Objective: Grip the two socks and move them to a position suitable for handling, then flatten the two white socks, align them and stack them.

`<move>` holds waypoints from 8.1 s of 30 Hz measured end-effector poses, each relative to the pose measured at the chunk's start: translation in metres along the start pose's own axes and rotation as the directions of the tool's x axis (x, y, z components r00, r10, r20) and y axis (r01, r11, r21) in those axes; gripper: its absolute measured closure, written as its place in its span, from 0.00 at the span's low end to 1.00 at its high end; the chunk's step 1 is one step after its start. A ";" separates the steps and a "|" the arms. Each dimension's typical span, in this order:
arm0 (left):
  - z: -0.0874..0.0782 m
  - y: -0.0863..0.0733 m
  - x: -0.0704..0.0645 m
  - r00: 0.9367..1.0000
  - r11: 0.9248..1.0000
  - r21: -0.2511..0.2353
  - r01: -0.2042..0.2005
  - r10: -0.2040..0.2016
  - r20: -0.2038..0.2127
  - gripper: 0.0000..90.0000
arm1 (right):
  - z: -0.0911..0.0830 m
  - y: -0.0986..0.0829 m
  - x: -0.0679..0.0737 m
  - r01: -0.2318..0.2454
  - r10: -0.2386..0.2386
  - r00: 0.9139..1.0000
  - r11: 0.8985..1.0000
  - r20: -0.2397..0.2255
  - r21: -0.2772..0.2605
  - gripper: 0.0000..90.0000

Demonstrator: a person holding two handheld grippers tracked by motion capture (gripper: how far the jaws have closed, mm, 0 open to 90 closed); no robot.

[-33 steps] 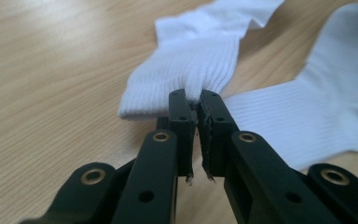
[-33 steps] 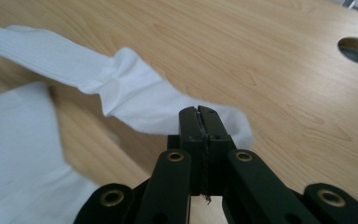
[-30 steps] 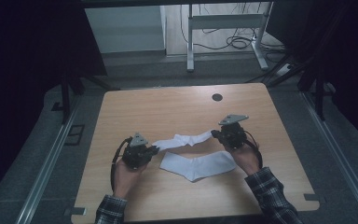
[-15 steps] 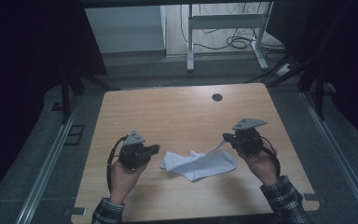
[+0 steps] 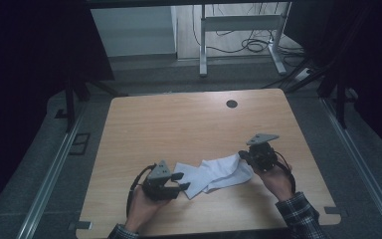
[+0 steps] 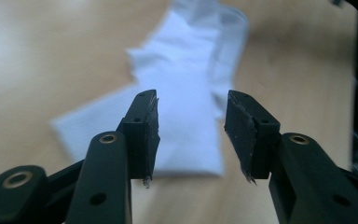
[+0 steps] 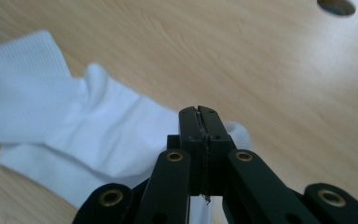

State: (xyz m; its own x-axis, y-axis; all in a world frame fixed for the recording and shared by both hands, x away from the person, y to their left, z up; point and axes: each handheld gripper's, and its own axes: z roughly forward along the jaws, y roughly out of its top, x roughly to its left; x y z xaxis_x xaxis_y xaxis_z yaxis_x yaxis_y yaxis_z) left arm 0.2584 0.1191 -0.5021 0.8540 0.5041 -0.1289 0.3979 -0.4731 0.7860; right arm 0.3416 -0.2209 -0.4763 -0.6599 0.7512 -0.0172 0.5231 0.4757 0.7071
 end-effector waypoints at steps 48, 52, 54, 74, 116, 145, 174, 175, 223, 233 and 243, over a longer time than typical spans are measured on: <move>0.017 -0.004 -0.014 0.988 0.996 0.058 -0.072 0.079 -0.130 0.94 | -0.011 -0.039 -0.008 0.016 -0.017 0.999 1.000 -0.028 -0.025 0.94; 0.008 0.007 -0.014 0.989 0.996 0.035 -0.077 0.080 -0.123 0.95 | -0.017 -0.037 -0.009 0.015 -0.016 1.000 0.999 -0.022 -0.030 0.93; 0.004 0.012 -0.012 0.992 0.997 0.019 -0.068 0.070 -0.109 0.95 | -0.019 -0.038 -0.010 0.012 -0.013 1.000 0.999 -0.018 -0.031 0.91; 0.015 0.024 0.031 0.989 0.996 0.054 0.072 -0.065 -0.132 0.95 | 0.005 -0.053 0.000 0.074 -0.072 0.994 0.997 -0.086 0.029 0.63; 0.005 0.057 0.051 0.987 0.995 0.080 0.062 -0.049 -0.155 0.94 | -0.033 -0.016 0.013 0.086 -0.080 0.994 0.993 -0.077 0.078 0.99; 0.078 0.059 0.110 0.942 0.984 0.089 0.151 -0.116 -0.316 0.55 | 0.019 -0.025 -0.038 -0.069 0.065 0.996 0.994 0.053 0.087 0.62; 0.053 0.081 0.078 0.957 0.995 0.042 0.089 -0.074 -0.279 0.92 | -0.022 -0.015 -0.025 -0.031 0.032 0.998 0.999 0.048 -0.033 0.94; 0.049 0.081 0.076 0.958 0.995 0.037 0.087 -0.074 -0.276 0.92 | -0.025 -0.014 -0.023 -0.026 0.028 0.998 0.999 0.048 -0.037 0.94; 0.039 0.005 0.050 0.908 0.977 0.089 0.192 -0.142 -0.395 0.41 | -0.006 -0.064 -0.010 -0.044 0.037 0.997 0.994 0.065 0.097 0.62; 0.033 -0.002 0.049 0.892 0.976 0.102 0.193 -0.131 -0.433 0.40 | 0.008 -0.061 -0.016 -0.048 0.044 0.997 0.997 0.065 0.064 0.62; 0.027 -0.007 0.057 0.882 0.976 0.061 0.209 -0.161 -0.443 0.38 | 0.020 -0.049 -0.015 -0.042 0.039 0.998 0.997 0.044 0.059 0.59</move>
State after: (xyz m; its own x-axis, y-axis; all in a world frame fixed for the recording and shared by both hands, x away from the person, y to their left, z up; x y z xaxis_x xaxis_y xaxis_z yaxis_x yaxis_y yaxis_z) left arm 0.3132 0.1316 -0.5315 0.5408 0.8407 0.0271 0.5871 -0.4003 0.7036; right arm 0.3368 -0.2463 -0.5251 -0.6146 0.7885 -0.0203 0.5814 0.4702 0.6640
